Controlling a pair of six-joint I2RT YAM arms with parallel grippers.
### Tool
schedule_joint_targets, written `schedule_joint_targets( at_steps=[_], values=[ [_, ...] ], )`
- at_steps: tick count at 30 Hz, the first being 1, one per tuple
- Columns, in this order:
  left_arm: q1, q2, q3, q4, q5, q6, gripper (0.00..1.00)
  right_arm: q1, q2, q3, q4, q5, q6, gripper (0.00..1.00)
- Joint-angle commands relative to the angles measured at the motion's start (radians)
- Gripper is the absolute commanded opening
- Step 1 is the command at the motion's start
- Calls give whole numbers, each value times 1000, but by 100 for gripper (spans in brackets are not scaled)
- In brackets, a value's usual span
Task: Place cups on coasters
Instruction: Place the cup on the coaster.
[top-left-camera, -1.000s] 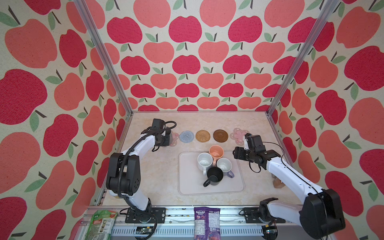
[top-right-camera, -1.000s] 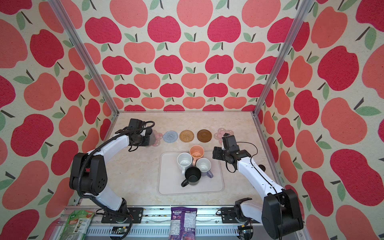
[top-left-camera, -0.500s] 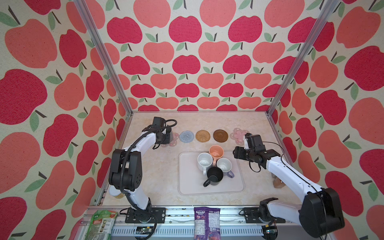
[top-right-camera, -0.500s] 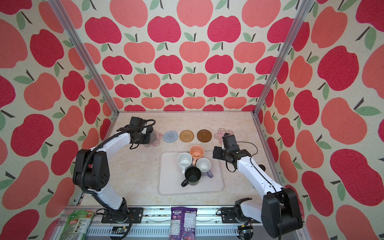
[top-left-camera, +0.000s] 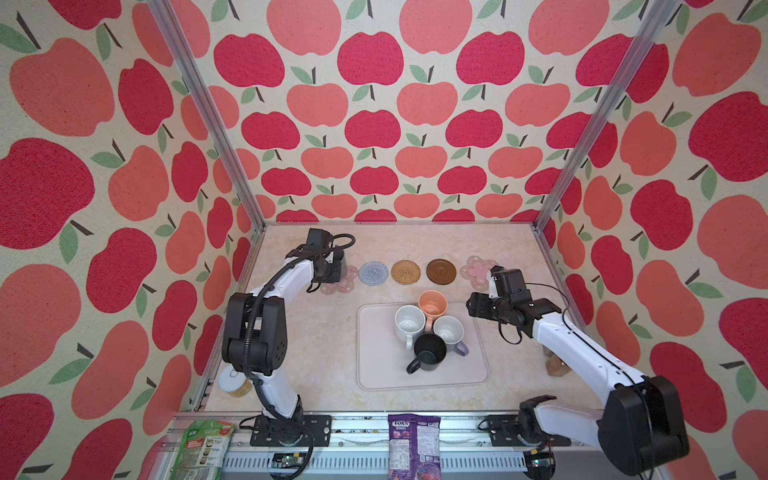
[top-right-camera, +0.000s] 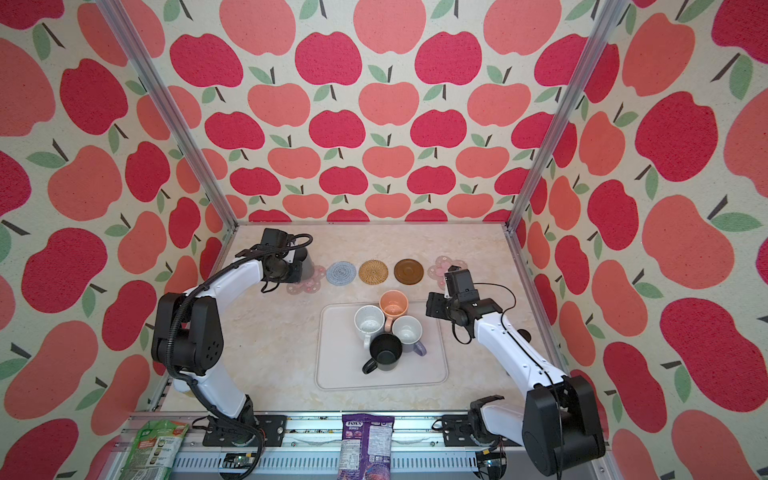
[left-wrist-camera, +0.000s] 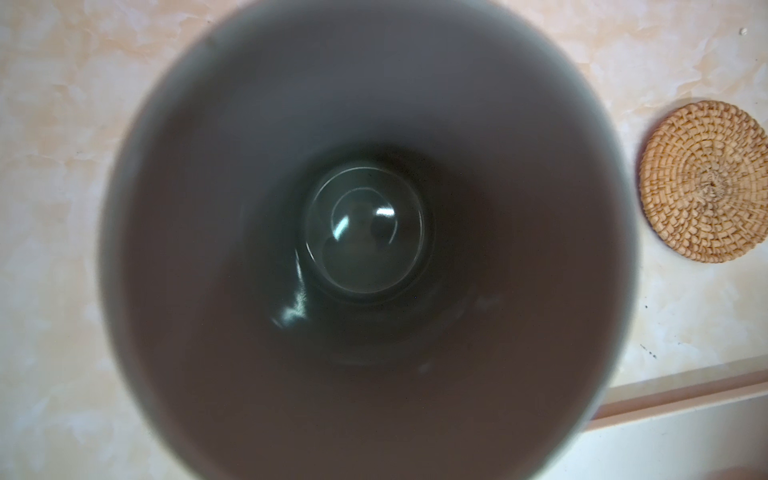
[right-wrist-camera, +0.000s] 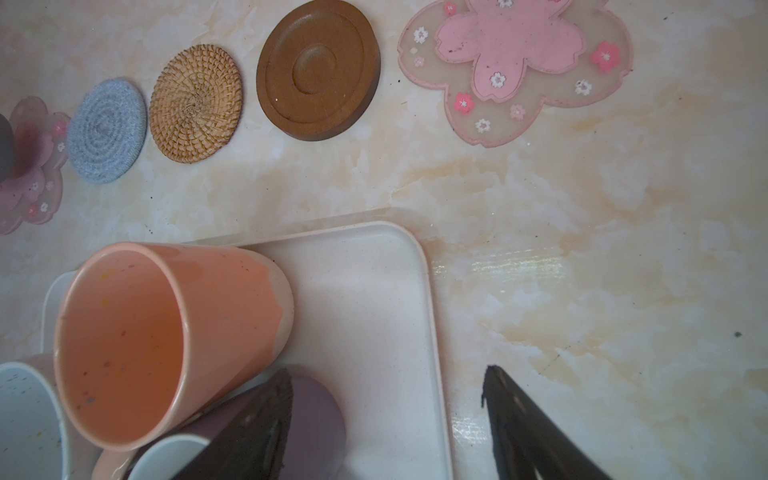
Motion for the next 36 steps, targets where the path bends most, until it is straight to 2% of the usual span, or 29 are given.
schedule_joint_targets(
  at_steps=[1,10,18,36],
  values=[
    [7,12,54,22,-1,19,0,-7,-19,15,-10,18,-16,75],
    [7,55,59,-13,0,6,0,-11,-33,7,-16,27,-17,75],
    [7,87,71,-64,-44,-2,0,-15,-44,7,-19,27,-12,75],
    [63,106,87,-95,-45,-20,0,-27,-39,15,-23,26,-10,76]
  ],
)
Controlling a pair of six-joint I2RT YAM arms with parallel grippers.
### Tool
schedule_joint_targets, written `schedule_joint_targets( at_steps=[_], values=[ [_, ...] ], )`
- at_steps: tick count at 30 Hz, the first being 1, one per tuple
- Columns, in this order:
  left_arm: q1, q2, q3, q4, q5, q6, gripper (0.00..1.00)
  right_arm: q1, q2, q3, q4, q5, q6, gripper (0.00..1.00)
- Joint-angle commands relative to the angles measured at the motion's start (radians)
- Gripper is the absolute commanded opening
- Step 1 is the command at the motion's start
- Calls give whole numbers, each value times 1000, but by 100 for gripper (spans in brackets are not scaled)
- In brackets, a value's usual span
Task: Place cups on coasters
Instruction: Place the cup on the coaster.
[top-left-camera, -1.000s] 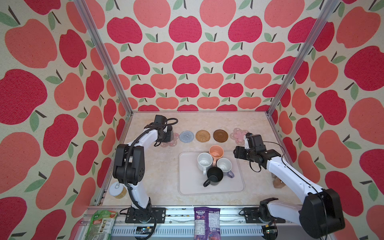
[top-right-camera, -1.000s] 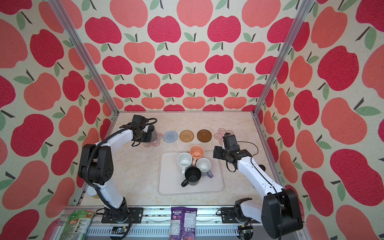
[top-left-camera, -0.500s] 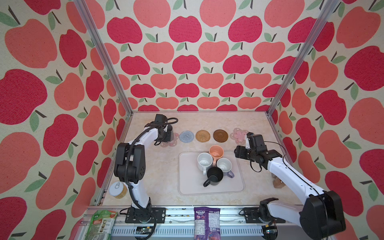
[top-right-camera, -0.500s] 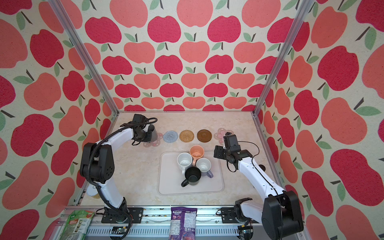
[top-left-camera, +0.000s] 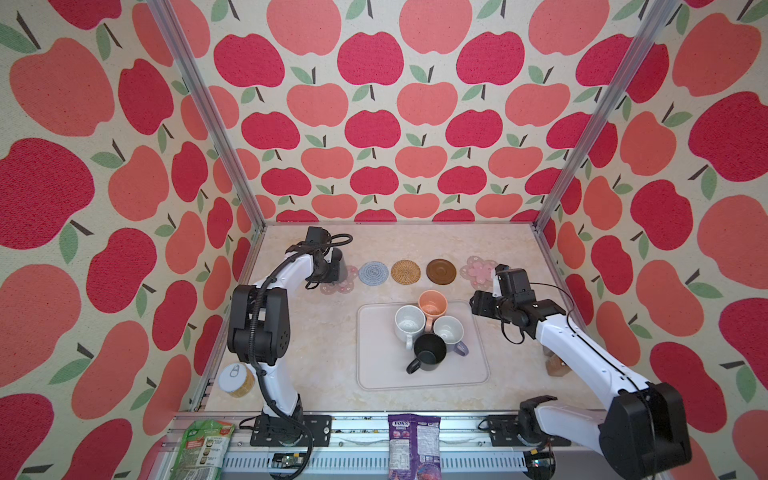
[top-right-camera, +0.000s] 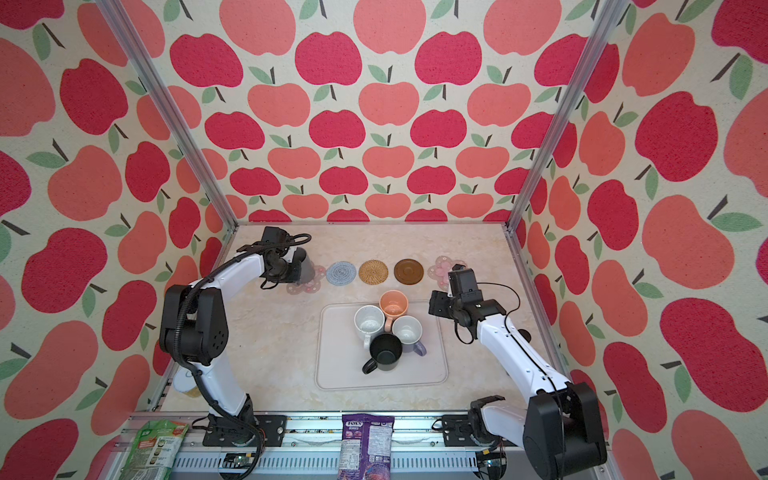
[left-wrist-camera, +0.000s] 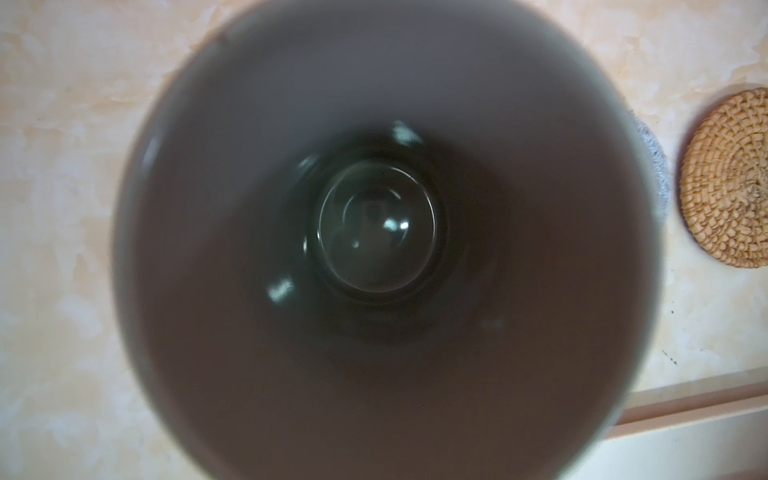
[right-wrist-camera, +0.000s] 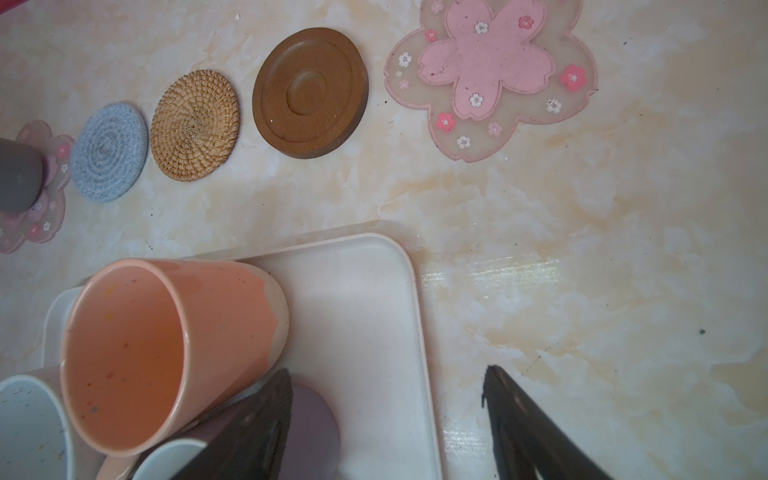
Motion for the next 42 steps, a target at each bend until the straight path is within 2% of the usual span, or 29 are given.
schedule_joint_targets(
  at_steps=[1,12,13,17,20,42],
  values=[
    [32,33,18,-20,-63,-9,0,-6,-15,15,-25,11,-9,76],
    [11,38,39,-34,-18,-23,11,-8,-39,20,-45,15,-7,76],
    [6,38,38,-36,-19,-27,13,-8,-41,21,-48,17,-8,76],
    [-9,38,33,-33,0,-47,32,-10,-54,18,-55,20,-9,76],
    [-23,32,24,-28,-6,-57,38,-9,-59,9,-52,20,-5,76],
    [-48,-103,-6,-14,68,-145,40,-9,-114,-14,-150,-16,-16,76]
  ],
)
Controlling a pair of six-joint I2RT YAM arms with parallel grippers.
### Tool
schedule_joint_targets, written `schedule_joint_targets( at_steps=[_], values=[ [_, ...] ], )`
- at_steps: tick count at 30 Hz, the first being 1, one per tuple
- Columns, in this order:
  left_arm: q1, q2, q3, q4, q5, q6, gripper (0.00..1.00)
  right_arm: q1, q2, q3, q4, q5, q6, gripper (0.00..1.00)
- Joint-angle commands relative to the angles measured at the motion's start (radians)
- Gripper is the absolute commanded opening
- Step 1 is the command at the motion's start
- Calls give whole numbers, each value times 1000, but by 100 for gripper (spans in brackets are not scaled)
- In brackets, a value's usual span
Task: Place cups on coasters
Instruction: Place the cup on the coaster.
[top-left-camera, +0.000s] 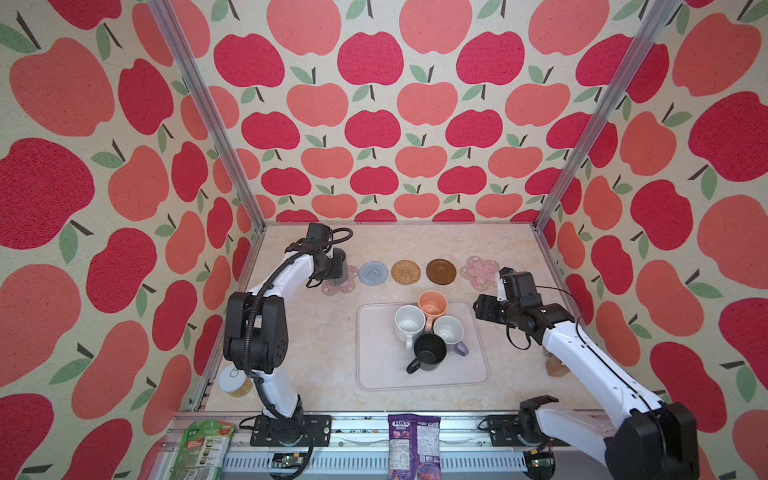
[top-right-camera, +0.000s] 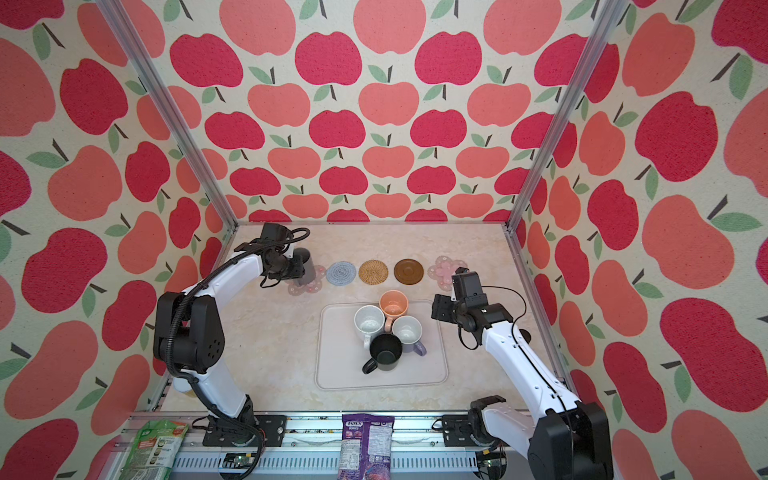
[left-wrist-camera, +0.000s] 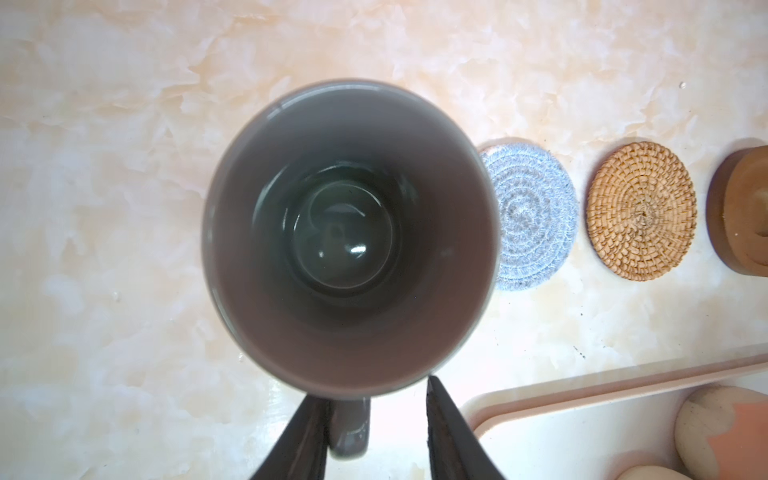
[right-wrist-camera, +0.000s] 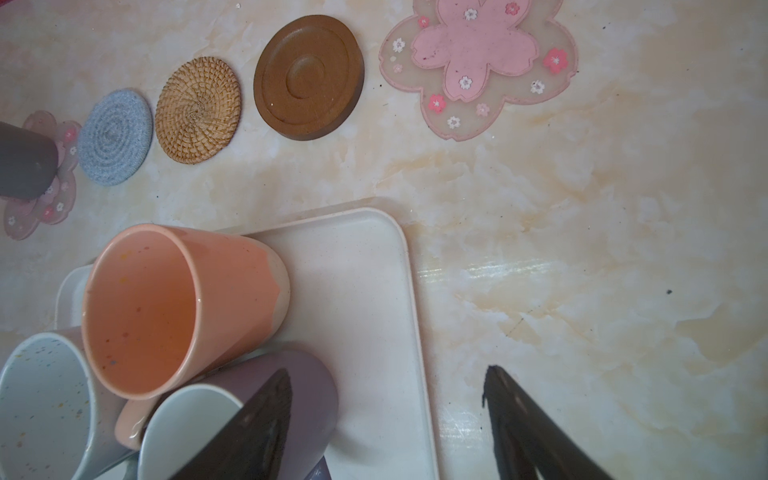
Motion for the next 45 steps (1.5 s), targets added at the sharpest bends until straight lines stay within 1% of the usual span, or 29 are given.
schedule_joint_targets(
  at_steps=[1,8,13,21,27,31,35,39,45],
  values=[
    [-11,-34,-15,0,28,-30,40,-8,-29,-16,-53,-16,-15,76],
    [-15,-57,-31,-15,-24,-27,41,-6,-37,-26,-68,-34,-11,76],
    [-15,-63,-68,5,-26,-36,42,-6,-32,-28,-61,-36,-5,76],
    [-17,-55,-90,30,-34,-52,42,-5,-19,-26,-54,-37,-4,76],
    [-17,-32,-95,41,-78,-49,41,-5,-8,-26,-42,-36,0,76],
    [-16,-2,-92,62,-109,-34,39,-6,1,-22,-39,-37,-2,76],
    [-17,30,-85,93,-104,-9,36,-5,6,-22,-34,-34,-1,76],
    [-21,62,-56,81,-135,30,33,-5,10,-23,-33,-33,-1,76],
    [-18,70,-47,74,-171,74,32,-5,13,-24,-26,-30,1,76]
  ],
)
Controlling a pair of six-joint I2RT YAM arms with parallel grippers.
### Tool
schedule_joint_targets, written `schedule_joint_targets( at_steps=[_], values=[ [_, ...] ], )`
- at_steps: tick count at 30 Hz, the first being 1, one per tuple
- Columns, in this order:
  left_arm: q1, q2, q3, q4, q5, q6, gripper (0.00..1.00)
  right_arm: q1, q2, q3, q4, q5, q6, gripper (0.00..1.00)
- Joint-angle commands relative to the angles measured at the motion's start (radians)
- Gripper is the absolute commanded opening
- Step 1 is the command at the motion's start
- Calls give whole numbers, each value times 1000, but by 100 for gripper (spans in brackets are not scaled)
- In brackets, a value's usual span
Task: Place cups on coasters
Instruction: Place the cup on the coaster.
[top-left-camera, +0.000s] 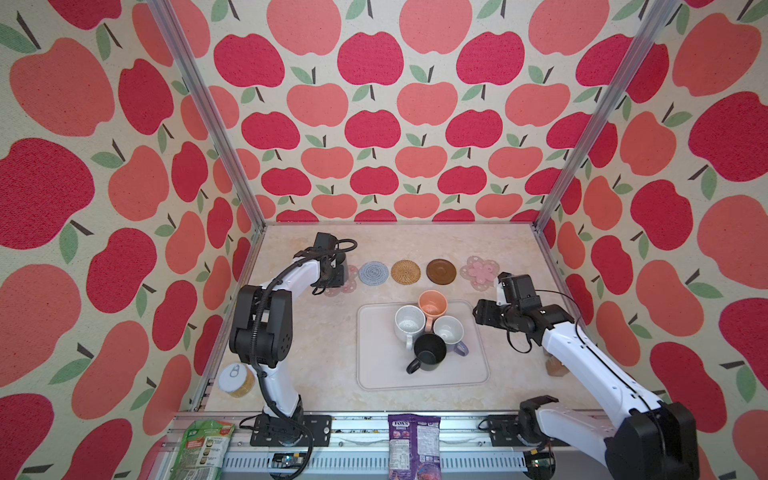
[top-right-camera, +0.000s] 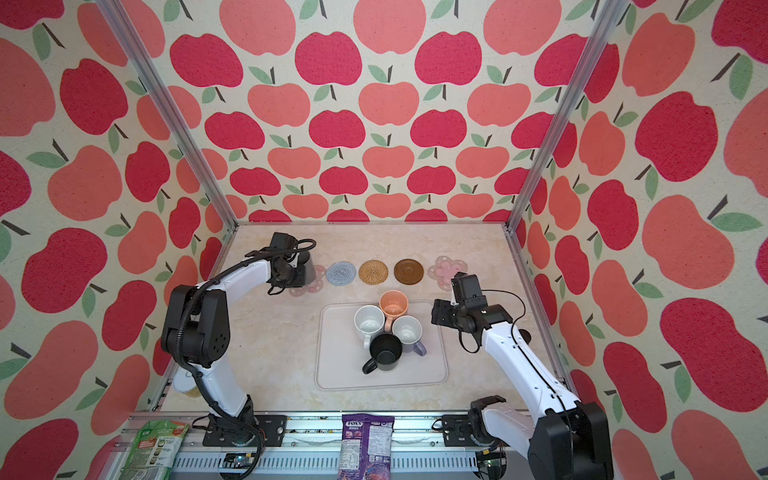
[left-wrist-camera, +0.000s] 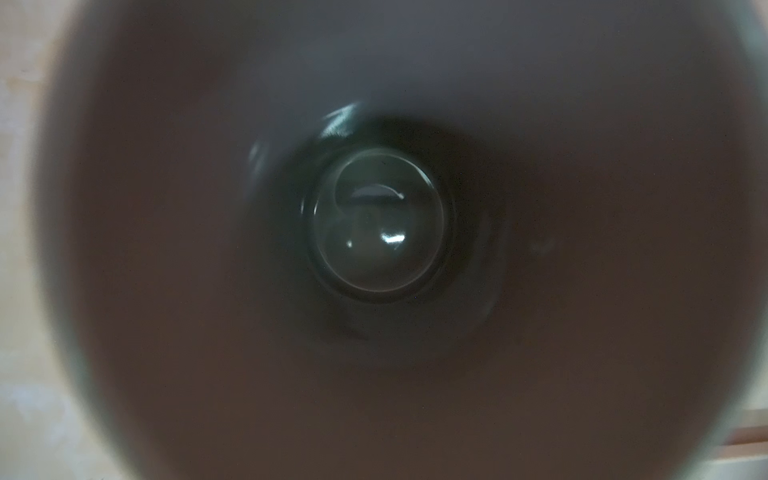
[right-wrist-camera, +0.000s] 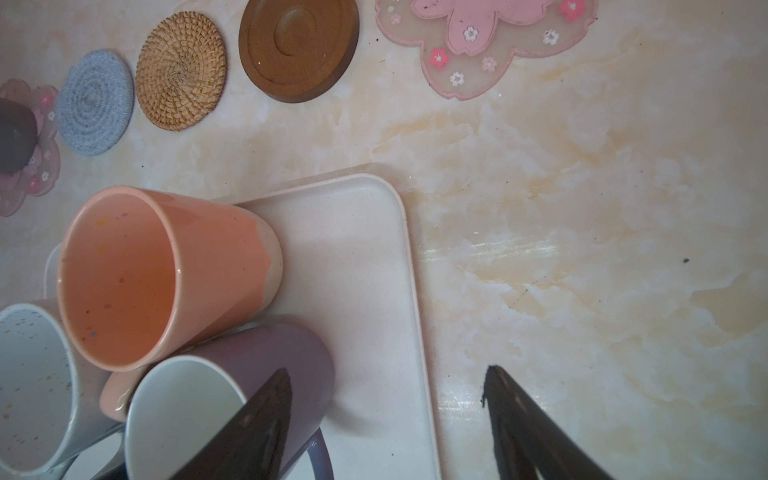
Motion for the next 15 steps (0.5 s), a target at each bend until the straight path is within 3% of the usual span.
schedule_joint_targets(
  at_steps=[1,15],
  values=[
    [3,15,32,0,-49,47,32,-6,12,-12,16,-6,1,76],
    [3,54,45,20,-76,57,32,-5,21,-18,28,-10,10,76]
  ],
)
